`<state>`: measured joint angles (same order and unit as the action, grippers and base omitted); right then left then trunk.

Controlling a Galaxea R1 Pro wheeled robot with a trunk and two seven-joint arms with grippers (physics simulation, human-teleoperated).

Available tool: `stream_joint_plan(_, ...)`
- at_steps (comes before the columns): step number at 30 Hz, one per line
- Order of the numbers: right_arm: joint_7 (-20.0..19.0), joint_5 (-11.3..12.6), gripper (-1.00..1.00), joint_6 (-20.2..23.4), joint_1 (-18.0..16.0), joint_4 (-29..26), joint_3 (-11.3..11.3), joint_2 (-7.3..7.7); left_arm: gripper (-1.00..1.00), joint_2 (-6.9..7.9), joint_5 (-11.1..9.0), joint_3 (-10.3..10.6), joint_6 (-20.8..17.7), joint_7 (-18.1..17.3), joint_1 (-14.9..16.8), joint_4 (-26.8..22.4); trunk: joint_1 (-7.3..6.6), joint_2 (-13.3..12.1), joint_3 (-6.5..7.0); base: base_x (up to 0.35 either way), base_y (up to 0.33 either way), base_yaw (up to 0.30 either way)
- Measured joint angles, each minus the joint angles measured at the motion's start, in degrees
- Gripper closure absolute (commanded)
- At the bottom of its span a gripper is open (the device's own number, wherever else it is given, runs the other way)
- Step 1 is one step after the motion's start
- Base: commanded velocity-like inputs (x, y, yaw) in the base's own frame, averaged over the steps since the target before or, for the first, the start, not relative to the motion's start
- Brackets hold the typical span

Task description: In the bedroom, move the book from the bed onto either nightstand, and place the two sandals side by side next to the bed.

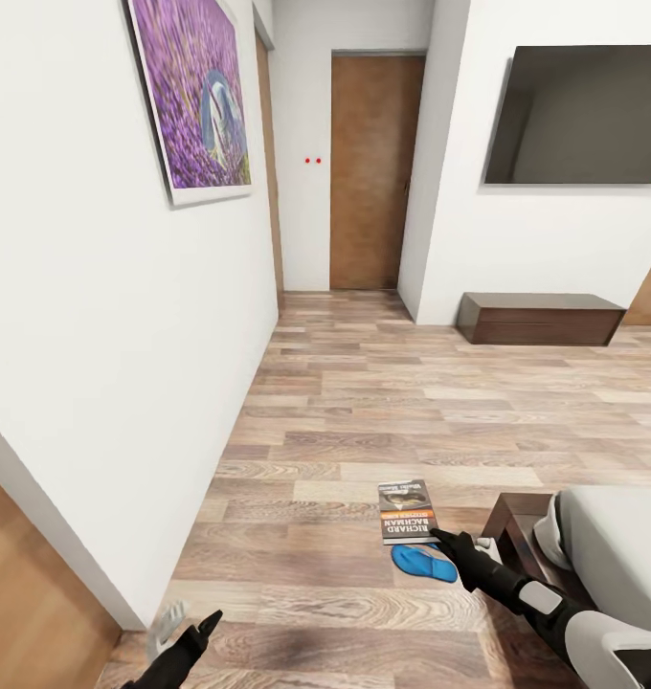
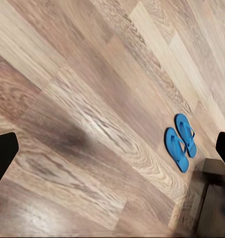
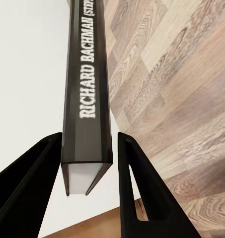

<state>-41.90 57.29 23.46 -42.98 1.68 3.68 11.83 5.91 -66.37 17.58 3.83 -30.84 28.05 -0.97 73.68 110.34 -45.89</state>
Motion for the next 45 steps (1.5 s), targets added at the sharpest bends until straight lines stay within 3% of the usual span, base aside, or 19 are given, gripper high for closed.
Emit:
stream_joint_plan(3, 0.0, 0.0, 1.00, 0.0, 0.0, 0.0, 0.0, 0.02, -1.00, -1.30, 0.0, 0.0, 0.8, 0.0, -0.5, 0.0, 0.00, 0.0, 0.00, 0.002, 0.001, 0.000)
stream_joint_plan(8, 0.0, 0.0, 1.00, 0.1, 0.0, 0.0, 0.0, 0.03, -1.00, -2.01, -0.1, -0.2, 1.7, 0.0, -0.8, 0.0, 0.00, 0.0, 0.00, 0.000, 0.000, 0.000)
stream_joint_plan(35, 0.0, 0.0, 1.00, 0.1, 0.0, 0.0, 0.0, 0.03, -1.00, -1.61, 0.1, -0.2, 2.2, 0.1, -0.9, 0.0, -0.01, 0.0, 0.00, 0.070, 0.043, 0.000)
stream_joint_plan(45, 0.0, 0.0, 1.00, 0.1, 0.0, 0.0, 0.0, 0.03, -1.00, -1.59, 0.3, 0.2, 2.2, 2.8, -0.9, 0.0, 0.00, 0.0, 0.00, 0.037, 0.011, 0.000)
